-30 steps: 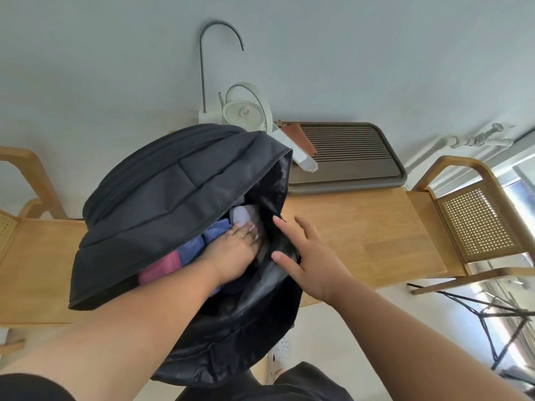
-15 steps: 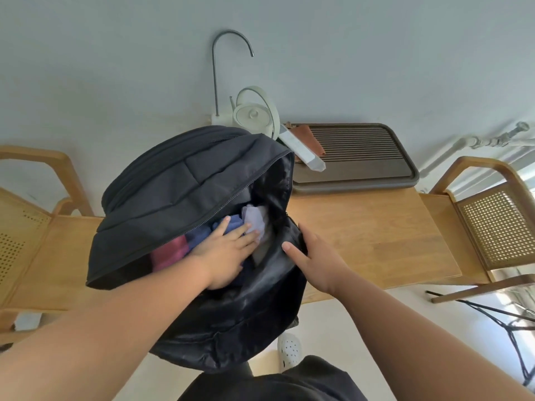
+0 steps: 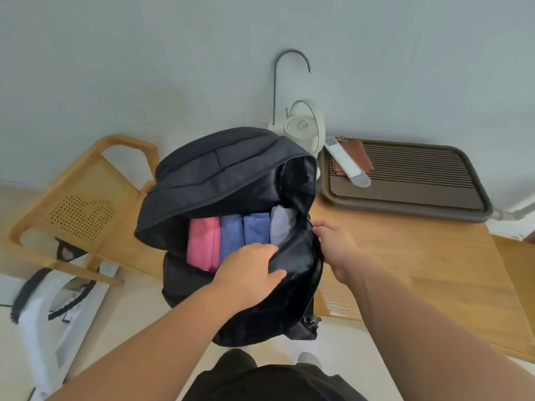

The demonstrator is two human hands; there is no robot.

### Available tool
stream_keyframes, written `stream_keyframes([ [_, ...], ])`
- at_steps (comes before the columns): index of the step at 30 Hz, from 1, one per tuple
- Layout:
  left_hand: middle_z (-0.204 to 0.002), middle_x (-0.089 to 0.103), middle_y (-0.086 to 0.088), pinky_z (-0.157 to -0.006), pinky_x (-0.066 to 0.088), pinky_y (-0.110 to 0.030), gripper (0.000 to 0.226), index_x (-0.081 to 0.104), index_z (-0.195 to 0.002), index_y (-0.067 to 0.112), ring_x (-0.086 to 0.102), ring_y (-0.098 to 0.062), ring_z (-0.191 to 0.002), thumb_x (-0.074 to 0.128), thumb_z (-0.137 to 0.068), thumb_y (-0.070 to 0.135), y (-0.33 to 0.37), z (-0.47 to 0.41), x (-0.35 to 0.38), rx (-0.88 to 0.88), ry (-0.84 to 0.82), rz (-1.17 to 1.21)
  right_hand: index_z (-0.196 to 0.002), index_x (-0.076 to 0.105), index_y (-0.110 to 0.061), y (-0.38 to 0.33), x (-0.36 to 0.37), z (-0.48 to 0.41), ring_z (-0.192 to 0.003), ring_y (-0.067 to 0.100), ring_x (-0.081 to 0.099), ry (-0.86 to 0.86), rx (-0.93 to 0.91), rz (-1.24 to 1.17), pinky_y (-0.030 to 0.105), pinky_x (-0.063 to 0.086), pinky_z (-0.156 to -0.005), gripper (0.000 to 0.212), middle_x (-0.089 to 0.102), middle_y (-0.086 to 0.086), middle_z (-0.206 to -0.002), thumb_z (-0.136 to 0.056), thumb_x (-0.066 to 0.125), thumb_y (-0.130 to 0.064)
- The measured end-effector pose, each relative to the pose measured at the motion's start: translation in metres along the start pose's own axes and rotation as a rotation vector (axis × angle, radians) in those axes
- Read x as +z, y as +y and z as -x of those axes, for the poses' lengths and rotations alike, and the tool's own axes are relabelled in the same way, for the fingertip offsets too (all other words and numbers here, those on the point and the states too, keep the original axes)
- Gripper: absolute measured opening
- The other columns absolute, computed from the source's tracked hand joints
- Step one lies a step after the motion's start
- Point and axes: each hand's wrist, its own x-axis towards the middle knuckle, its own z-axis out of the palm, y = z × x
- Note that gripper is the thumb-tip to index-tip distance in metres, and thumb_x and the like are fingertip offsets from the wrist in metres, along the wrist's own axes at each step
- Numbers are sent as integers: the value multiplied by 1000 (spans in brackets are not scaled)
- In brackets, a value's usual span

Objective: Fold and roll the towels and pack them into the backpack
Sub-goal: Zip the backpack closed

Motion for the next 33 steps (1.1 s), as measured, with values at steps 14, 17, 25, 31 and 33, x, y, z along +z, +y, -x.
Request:
stream_keyframes([
  [14,-69,58,6,-51,44,-32,14,61,-88,21,53,-16,-62,71,-85,11,8,27,25,20,298,-206,-103,53,-15,7,-6,-16,-67,19,55,-313,73,66,25,49,-47,16,59,12,-87,-101,57,-29],
  [17,-63,54,7,-47,45,-32,18,62,-82,21,50,-15,-57,75,-81,9,2,30,24,12,343,-237,-100,53,-14,5,-4,-17,-62,18,55,-343,94,20,24,48,-46,16,57,9,-80,-101,58,-29],
  [25,-70,59,6,-53,42,-27,12,66,-89,20,54,-14,-62,71,-87,10,-7,18,7,61,352,-197,-85,63,-15,1,-15,-16,-66,18,53,-231,-35,45,29,45,-61,23,57,4,-73,-102,52,-25],
  [31,-90,61,6,-68,50,-36,10,59,-107,23,59,-19,-84,60,-97,22,-6,-1,-12,20,376,-215,-85,65,-9,-37,-38,-2,-66,16,46,-138,-207,97,29,36,-59,21,52,2,-68,-99,54,-21],
  [33,-105,65,4,-74,52,-36,23,59,-119,23,63,-22,-94,60,-96,22,-5,-4,-18,20,402,-228,-84,65,-10,-46,-33,4,-63,15,45,-102,-214,55,28,36,-59,22,51,1,-66,-99,54,-22],
])
